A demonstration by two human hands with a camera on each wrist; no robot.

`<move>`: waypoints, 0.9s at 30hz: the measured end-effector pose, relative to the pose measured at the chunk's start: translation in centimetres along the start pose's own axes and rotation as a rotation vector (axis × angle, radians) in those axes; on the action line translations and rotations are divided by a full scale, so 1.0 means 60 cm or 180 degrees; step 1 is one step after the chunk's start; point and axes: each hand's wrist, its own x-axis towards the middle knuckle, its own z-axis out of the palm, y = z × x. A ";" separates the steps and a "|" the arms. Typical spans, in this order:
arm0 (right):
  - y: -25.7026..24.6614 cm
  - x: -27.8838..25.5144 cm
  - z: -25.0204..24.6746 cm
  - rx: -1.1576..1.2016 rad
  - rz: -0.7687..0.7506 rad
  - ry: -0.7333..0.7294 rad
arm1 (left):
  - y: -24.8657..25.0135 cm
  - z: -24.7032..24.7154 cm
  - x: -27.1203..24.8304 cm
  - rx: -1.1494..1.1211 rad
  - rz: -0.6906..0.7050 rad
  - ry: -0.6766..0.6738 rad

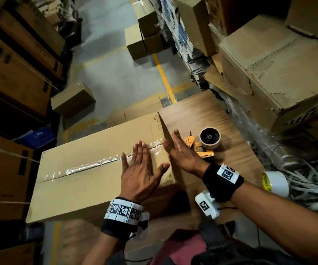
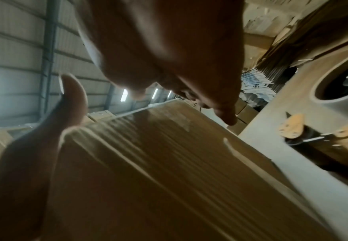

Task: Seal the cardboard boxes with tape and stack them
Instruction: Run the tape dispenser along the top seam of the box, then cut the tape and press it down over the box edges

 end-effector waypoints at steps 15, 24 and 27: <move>-0.046 0.035 0.001 0.0113 0.0202 0.0369 | -0.061 0.011 -0.056 -0.0073 -0.0311 -0.0052; -0.056 0.064 -0.026 -0.1062 -0.0017 -0.0042 | -0.084 0.008 -0.054 -0.0329 -0.0391 0.0005; -0.046 0.083 -0.059 -0.0856 -0.0125 -0.0057 | -0.137 0.006 -0.059 -0.0362 -0.0691 0.0099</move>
